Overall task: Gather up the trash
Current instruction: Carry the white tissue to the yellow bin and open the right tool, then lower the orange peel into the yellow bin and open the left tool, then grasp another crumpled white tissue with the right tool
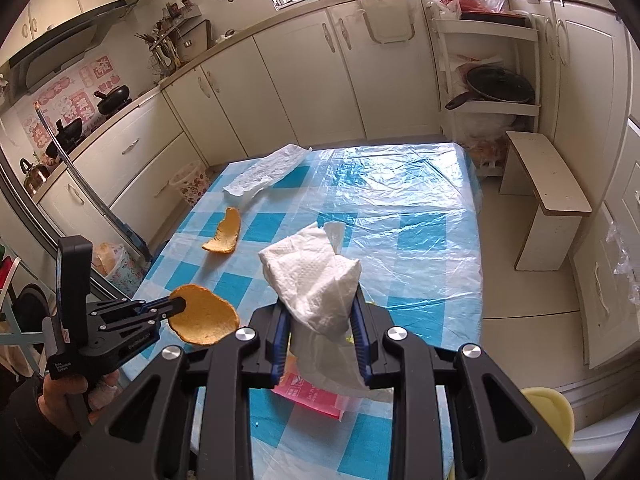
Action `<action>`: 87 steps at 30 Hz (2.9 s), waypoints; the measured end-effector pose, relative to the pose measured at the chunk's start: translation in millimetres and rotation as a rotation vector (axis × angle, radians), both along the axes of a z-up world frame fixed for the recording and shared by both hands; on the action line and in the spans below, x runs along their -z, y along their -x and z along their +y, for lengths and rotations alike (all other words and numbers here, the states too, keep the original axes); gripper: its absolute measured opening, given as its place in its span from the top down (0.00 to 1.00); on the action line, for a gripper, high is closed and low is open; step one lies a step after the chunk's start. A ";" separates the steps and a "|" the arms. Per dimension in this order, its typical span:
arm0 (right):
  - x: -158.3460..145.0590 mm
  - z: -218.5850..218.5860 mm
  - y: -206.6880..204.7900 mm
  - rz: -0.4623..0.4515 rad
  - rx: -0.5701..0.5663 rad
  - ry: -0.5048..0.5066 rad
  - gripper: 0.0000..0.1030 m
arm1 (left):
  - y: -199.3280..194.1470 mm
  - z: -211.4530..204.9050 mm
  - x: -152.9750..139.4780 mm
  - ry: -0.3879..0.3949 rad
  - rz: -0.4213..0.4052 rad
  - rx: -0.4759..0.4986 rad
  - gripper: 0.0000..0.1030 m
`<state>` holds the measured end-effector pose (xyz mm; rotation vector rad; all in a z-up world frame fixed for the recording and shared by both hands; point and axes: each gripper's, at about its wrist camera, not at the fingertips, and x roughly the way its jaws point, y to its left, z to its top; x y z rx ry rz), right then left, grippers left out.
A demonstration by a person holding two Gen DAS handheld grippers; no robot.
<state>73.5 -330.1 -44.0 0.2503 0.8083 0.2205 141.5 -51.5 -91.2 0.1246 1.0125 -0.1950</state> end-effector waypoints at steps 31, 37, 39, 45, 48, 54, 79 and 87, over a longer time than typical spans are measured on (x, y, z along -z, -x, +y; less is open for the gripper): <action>106.3 -154.4 91.8 0.416 0.292 0.158 0.64 | 40.5 -51.2 -61.4 0.337 -0.126 0.148 0.95; 112.7 -177.7 108.5 0.455 0.365 0.176 0.40 | 71.6 -106.0 -64.5 0.293 -0.125 0.256 0.95; 94.2 -186.8 113.6 0.394 0.420 0.151 0.37 | 87.9 -130.5 -59.5 0.277 -0.110 0.303 0.95; 18.7 -192.6 129.1 0.139 0.523 0.040 0.26 | 143.6 -216.1 -23.9 0.228 -0.017 0.448 0.95; -19.2 -191.7 142.5 -0.007 0.555 -0.007 0.21 | 170.0 -260.1 -3.6 0.199 0.024 0.506 0.95; -72.4 -190.8 156.6 -0.200 0.608 -0.003 0.17 | 181.6 -339.6 37.8 0.144 0.126 0.513 0.95; -97.6 -147.7 116.0 -0.234 0.540 0.059 0.12 | 96.6 -189.6 -38.0 0.136 -0.050 0.328 0.20; -77.2 -114.3 86.7 -0.163 0.453 0.100 0.12 | 37.7 -83.0 -20.0 0.207 0.014 0.066 0.19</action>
